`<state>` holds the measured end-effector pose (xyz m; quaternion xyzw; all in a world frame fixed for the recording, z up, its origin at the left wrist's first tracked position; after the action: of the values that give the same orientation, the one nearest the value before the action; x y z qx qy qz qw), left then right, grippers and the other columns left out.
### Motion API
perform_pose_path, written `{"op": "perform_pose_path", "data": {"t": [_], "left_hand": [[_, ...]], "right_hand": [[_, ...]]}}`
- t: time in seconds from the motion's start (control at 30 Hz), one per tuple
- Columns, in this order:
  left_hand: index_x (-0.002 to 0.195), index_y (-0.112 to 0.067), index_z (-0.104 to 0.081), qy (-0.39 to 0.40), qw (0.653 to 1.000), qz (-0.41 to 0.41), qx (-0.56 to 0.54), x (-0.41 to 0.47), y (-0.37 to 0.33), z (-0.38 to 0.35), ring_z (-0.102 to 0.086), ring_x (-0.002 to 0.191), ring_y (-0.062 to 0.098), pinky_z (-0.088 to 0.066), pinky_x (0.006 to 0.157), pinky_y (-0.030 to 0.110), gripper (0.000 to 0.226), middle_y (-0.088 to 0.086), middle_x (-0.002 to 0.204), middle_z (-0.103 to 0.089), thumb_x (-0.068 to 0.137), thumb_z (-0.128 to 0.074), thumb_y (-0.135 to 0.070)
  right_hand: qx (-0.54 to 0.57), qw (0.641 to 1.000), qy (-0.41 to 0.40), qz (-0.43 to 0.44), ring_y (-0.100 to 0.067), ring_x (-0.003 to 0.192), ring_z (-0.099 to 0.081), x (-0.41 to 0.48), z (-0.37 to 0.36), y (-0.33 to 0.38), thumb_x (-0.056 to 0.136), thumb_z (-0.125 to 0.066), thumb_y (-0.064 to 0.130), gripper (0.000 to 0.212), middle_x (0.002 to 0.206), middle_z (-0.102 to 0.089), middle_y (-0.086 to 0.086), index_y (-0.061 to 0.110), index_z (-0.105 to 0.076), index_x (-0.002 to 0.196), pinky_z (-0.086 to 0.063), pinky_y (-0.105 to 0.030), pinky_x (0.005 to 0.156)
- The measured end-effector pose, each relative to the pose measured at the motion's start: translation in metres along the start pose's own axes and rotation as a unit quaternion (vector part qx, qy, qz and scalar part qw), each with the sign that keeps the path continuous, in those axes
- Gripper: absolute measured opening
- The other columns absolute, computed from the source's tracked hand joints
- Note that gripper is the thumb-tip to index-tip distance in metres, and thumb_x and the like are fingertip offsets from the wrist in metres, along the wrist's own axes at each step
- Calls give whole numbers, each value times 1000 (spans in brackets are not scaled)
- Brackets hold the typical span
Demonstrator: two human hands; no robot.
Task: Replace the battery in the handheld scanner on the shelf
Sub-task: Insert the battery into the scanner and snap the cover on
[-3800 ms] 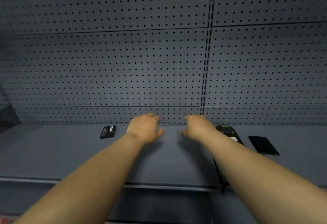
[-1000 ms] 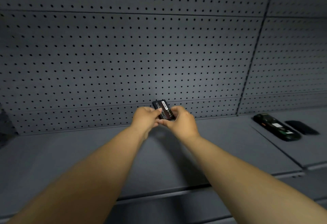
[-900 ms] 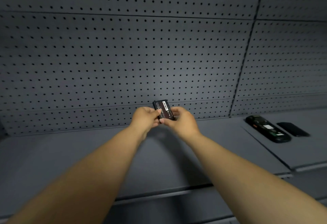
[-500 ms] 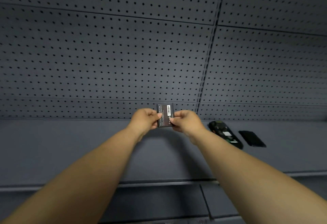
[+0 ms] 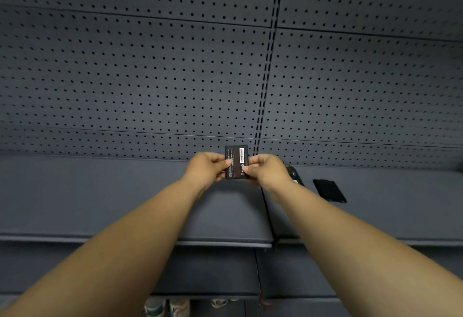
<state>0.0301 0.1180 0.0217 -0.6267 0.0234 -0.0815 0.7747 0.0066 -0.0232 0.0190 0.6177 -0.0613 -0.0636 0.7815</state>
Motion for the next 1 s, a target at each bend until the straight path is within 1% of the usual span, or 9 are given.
{"op": "perform_pose_path", "data": {"t": [0.17,0.23,0.33,0.43,0.5,0.57,0.7,0.87,1.0], "left_hand": [[116,0,-62,24,1000,7,8,8,-2,-1,-53,62,9,-47,62,14,28,1,74,-62,90,-57,-10],[115,0,-62,37,999,7,7,10,-2,-2,-53,62,8,-46,64,16,27,0,72,-62,90,-57,-8],[114,-2,-64,48,999,3,6,13,-2,-8,-53,58,5,-47,61,12,25,-3,71,-62,90,-58,-6],[114,0,-63,56,998,0,6,16,-3,-16,-53,61,8,-46,65,16,26,-1,72,-62,89,-58,-6],[114,0,-64,59,998,-2,12,17,-4,-24,-54,62,9,-47,66,18,26,-1,73,-63,89,-59,-6],[114,-1,-64,62,998,-3,16,20,-5,-34,-54,62,9,-47,65,17,27,-1,73,-64,89,-59,-7],[114,1,-63,64,998,1,15,24,-9,-61,-53,61,9,-47,65,18,27,-1,72,-63,88,-59,-7],[115,-1,-63,48,999,10,14,22,-14,-103,-55,61,7,-48,64,18,28,-1,73,-64,89,-59,-8],[117,-1,-60,29,999,26,1,15,-17,-137,-57,51,2,-49,52,13,28,-1,73,-63,90,-57,-8]], "right_hand": [[3,1000,-13,-2,-9,61,-55,3,3,2,88,-57,-3,13,71,-59,-1,8,-60,94,-46,-14,52],[1,1000,-23,-2,-11,63,-56,5,4,0,87,-57,-2,14,75,-61,-4,6,-61,97,-48,-17,58],[-5,999,-33,1,-12,66,-56,6,10,-3,87,-58,-1,11,77,-61,-5,7,-61,92,-48,-21,65],[-2,999,-33,3,-8,62,-54,5,19,-5,88,-57,-1,10,71,-58,1,9,-59,88,-47,-16,58],[-8,999,-37,1,-8,62,-54,6,27,-9,88,-57,-1,17,71,-58,1,12,-57,77,-46,-16,55],[-7,999,-40,-2,-12,66,-57,9,37,-14,88,-58,0,25,73,-59,0,18,-55,71,-48,-18,59],[7,999,-34,-11,-16,76,-59,13,65,-21,88,-57,0,25,75,-59,0,18,-55,72,-52,-24,69],[-1,1000,-13,-18,-11,67,-57,19,105,-33,88,-57,-1,25,74,-59,-1,18,-55,72,-51,-23,63],[-3,1000,12,-22,-11,65,-57,21,136,-43,88,-57,-3,17,73,-57,-1,13,-53,81,-52,-18,53]]}}
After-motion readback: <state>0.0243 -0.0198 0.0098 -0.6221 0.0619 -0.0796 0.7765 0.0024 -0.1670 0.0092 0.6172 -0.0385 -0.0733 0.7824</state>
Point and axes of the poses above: each hand's wrist, its own x-axis towards the middle knuckle, its own z-axis out of the back of the hand, y = z × x, the point moved 2 cm from there along x, towards the middle knuckle
